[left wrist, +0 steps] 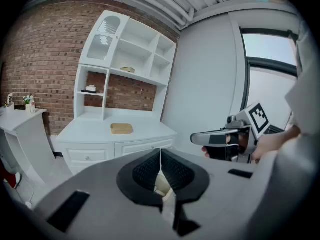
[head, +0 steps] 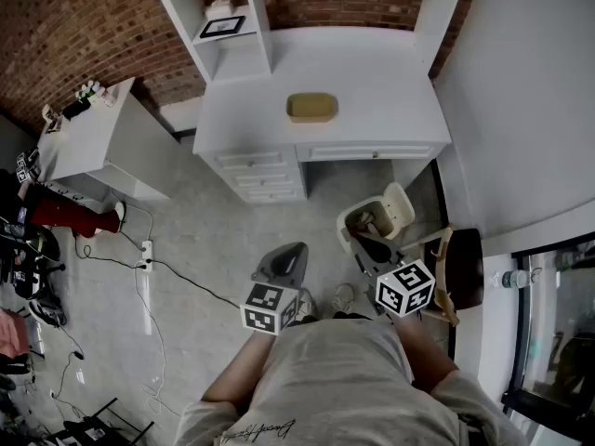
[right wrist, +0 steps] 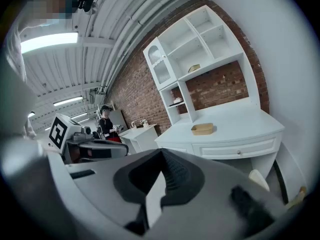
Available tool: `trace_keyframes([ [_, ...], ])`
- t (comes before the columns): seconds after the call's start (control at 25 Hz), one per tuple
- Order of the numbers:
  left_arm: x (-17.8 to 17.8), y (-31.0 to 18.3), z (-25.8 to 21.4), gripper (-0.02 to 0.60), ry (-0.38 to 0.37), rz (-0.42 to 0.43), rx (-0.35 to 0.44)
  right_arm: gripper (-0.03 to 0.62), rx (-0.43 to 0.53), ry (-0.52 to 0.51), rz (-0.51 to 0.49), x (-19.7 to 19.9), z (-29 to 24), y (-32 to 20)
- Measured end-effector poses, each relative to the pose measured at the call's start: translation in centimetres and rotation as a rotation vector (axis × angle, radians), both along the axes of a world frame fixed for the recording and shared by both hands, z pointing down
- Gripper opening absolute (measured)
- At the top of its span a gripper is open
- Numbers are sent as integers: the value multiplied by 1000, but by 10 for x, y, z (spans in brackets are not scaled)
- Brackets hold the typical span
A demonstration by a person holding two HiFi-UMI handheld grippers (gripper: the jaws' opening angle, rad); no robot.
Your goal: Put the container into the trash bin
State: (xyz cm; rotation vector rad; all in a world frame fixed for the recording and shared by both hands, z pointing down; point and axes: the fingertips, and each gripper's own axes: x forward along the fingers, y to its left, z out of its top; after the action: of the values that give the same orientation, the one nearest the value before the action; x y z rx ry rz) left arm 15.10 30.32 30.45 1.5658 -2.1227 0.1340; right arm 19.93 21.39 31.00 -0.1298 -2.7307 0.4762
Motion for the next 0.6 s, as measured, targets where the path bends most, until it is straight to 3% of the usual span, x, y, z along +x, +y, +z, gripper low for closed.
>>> trace_keyframes([
  [0.44,-15,22,-2,17,-19,11,-17,28,84,8,-32,0,-11,7],
  [0.6,-19,27,1,17,-10,10,-9,28,56,0,-27,-5,-5,15],
])
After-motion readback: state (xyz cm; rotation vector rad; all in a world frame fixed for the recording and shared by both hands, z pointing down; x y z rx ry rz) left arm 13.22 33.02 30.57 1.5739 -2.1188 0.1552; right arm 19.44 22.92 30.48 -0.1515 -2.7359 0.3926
